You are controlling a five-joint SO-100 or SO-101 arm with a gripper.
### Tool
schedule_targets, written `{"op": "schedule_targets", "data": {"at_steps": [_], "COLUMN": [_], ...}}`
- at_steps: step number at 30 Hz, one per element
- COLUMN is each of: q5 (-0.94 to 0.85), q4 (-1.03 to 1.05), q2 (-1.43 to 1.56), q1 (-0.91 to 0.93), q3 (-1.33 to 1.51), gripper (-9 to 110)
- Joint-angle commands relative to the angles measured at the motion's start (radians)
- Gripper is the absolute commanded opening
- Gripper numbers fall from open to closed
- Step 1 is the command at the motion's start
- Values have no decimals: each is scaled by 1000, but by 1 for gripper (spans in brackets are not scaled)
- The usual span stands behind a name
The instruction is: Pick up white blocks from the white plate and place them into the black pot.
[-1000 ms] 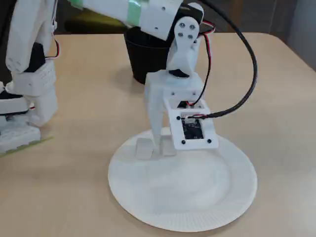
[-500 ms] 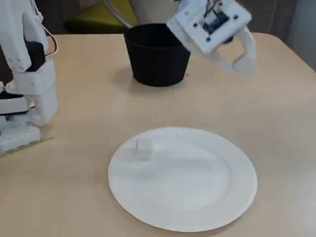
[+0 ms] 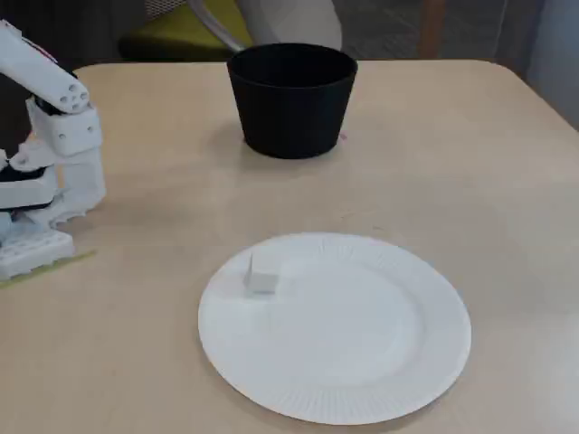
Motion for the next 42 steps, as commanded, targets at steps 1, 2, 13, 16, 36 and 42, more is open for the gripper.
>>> {"op": "schedule_targets", "data": {"at_steps": [1, 2, 13, 16, 36, 42], "q5": [23, 26, -61, -74, -189, -253], "q4": [-100, -140, -500, -529, -67, 207], "q2": [31, 28, -204, -244, -267, -290], "q1": [-71, -78, -37, -5, 195, 485], "q3": [115, 143, 152, 146, -106, -179], "gripper": [-2, -2, -2, -2, -2, -2]}}
